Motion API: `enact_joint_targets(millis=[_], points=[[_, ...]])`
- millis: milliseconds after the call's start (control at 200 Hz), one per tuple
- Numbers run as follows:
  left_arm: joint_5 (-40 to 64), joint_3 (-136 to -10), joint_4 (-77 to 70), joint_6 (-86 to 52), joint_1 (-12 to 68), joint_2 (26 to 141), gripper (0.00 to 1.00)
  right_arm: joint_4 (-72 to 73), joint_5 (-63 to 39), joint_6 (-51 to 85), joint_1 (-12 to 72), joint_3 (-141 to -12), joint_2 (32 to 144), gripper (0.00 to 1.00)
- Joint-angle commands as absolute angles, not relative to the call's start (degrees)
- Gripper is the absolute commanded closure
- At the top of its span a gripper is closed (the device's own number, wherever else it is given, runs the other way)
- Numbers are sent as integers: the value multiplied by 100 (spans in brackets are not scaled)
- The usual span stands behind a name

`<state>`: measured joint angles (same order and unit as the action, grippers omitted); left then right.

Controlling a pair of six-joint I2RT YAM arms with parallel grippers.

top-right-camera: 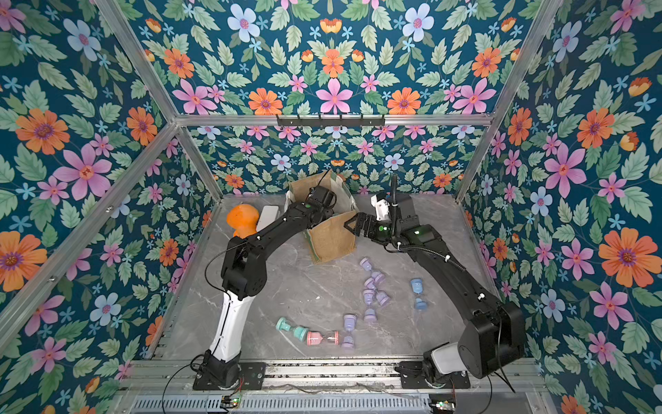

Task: Put the hourglass into the canvas bag
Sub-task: Place the hourglass in the canvas bag.

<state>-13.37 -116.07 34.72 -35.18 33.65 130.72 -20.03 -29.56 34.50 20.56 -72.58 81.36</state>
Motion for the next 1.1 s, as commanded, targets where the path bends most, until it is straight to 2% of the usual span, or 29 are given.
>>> enact_joint_targets(millis=[0, 100, 175, 295, 380, 635, 910, 1095], points=[[-1299, -11617, 3489, -3454, 3349, 13133, 51, -1867, -2927, 3460, 2054, -7269, 8141, 1], [-1275, -11627, 3507, -3463, 3331, 13140, 49, -1903, -2928, 3455, 2059, -7293, 8140, 1], [-1298, -11633, 3507, -3468, 3323, 13115, 43, -1923, -2922, 3445, 2058, -7295, 8124, 1], [-1274, -11679, 3522, -3463, 3314, 13023, 41, -1974, -2927, 3432, 2061, -7308, 8088, 1], [-1277, -11830, 3632, -3443, 3313, 12927, 35, -2062, -2909, 3389, 2060, -7346, 8048, 1], [-1295, -11827, 3632, -3445, 3329, 12089, 30, -2545, -2765, 3192, 2064, -7361, 7840, 1], [-1422, -10891, 3483, -3454, 3689, 10761, 26, -3376, -2513, 2921, 2080, -7192, 7356, 1], [-1964, -9953, 3464, -3589, 4372, 9792, 25, -3973, -2344, 2826, 2114, -6831, 6911, 1]])
